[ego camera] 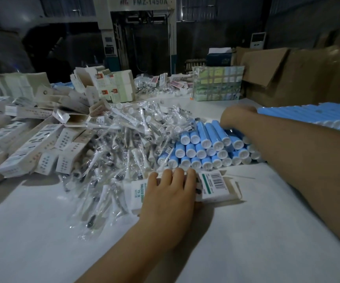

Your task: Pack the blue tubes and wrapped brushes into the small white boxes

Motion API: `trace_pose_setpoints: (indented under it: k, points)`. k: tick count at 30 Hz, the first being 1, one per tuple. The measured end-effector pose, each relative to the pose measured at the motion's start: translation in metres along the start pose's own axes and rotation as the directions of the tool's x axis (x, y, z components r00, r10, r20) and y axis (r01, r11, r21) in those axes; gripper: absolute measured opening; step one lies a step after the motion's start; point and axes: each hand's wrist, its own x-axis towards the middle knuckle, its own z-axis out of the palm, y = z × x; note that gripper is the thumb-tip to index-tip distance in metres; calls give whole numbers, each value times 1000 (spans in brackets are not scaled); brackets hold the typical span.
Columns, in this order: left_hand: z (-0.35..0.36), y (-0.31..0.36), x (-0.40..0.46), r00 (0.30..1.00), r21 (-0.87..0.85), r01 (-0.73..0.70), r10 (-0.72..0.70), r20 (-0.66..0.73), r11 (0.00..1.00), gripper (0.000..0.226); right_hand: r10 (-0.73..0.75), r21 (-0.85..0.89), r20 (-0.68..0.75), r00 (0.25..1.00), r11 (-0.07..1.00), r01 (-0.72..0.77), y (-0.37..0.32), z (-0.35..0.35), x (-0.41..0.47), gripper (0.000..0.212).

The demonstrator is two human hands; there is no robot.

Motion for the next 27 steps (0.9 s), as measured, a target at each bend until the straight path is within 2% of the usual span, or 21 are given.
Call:
trace_pose_setpoints:
  k: [5,8,11,16,19,23,27]
  points:
    - [1,2,-2,993,18,-44,46,-107,999,59,20,-26,13,1000,999,-20,0,-1,0,23]
    - [-2,4,-2,996,-9,-38,37,-80,999,61,3,-66,0,1000,998,-3,-6,1,-5,19]
    - [-2,8,-3,999,-75,-40,40,-5,996,65,-9,-12,59,998,1000,10,-3,-2,-7,17]
    - [8,9,0,998,-94,-61,57,-38,994,66,7,87,114,993,996,-17,4,-9,-11,15]
    - [7,8,1,998,-104,-58,55,-35,993,66,26,79,63,998,996,-31,3,-8,-17,16]
    - [7,8,1,999,-112,-49,47,-18,992,66,55,95,-20,998,994,-53,0,-5,-22,33]
    - [5,7,0,999,-119,-49,45,-30,992,67,73,166,-25,997,984,-68,8,0,-25,25]
